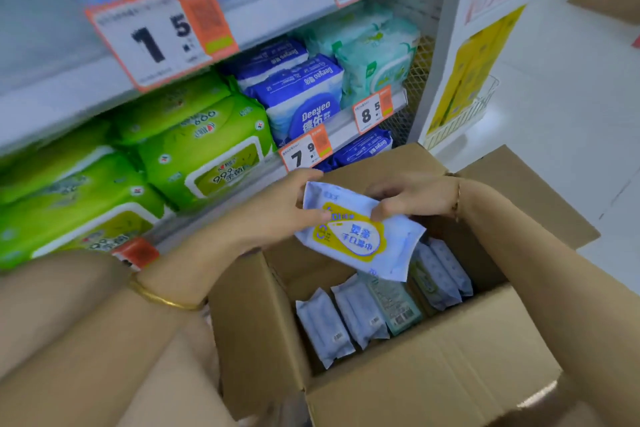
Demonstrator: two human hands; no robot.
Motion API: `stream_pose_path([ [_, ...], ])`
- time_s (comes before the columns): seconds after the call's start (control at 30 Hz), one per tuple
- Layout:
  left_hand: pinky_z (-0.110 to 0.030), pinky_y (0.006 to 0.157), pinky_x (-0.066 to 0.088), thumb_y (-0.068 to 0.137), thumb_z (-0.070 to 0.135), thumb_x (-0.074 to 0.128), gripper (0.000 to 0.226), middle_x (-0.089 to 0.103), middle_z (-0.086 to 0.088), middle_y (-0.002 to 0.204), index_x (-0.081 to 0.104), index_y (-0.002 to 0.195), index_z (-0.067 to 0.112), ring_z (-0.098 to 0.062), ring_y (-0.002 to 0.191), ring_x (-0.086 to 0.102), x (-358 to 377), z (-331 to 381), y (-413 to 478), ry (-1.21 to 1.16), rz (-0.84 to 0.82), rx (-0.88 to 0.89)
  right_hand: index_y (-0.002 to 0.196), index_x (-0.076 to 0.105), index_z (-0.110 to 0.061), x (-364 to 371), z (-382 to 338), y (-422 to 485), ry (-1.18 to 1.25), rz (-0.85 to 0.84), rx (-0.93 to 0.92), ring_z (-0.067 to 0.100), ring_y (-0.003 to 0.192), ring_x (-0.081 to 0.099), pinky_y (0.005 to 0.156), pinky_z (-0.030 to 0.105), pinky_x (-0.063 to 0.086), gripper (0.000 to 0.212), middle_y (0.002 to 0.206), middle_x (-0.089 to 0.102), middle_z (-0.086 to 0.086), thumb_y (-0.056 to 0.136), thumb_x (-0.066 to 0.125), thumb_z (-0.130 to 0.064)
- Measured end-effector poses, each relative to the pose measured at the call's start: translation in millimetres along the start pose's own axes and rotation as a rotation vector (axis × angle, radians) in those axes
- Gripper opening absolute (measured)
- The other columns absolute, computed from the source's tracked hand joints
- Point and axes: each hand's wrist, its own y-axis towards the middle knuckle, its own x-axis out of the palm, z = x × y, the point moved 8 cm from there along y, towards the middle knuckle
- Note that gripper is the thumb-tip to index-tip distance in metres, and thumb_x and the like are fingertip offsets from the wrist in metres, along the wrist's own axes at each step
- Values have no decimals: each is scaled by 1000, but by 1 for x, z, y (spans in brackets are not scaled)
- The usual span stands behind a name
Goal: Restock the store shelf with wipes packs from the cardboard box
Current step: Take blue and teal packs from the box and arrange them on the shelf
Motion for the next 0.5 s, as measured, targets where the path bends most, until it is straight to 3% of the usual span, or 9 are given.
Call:
stream_pose_path([
  [0.1,-39,99,48,80,20,73,57,58,0,126,47,130,27,-18,113,59,-41,14,-30,-56,81,28,94,68,-17,-18,-56,-13,-20,126,-145,0,72,59,72,19,48,29,82,67,-11,70,59,-31],
  [0.17,-29,93,51,78,19,75,49,62,7,116,51,119,30,-11,104,61,-67,26,-52,-122,141,54,85,67,-20,-29,-90,-21,55,179,-256,0,69,60,65,17,48,11,74,68,-10,74,67,-21],
  [0.23,-22,86,50,77,23,75,43,62,11,110,54,114,29,-6,96,61,-96,45,-73,-100,236,95,85,67,-20,-44,-128,-29,106,263,-370,-2,65,62,61,13,49,10,71,70,-9,78,70,-13],
  [0.33,-16,71,52,77,18,75,38,65,4,102,59,111,19,-8,87,62,-146,72,-102,-153,422,183,88,66,-22,-70,-191,-46,147,451,-556,-1,66,62,63,15,51,16,75,68,-9,72,68,-22],
  [0.43,-7,47,41,79,13,72,34,62,6,85,57,108,21,4,60,54,-202,90,-126,-211,617,261,92,61,-26,-91,-247,-55,224,651,-732,-4,64,55,60,10,45,19,78,60,-10,74,63,-31],
  [0.5,-7,43,39,79,16,73,34,59,7,81,55,107,21,6,53,51,-241,96,-142,-186,769,310,94,58,-28,-109,-268,-54,286,832,-788,4,72,52,60,17,44,23,81,57,-3,76,58,-42],
])
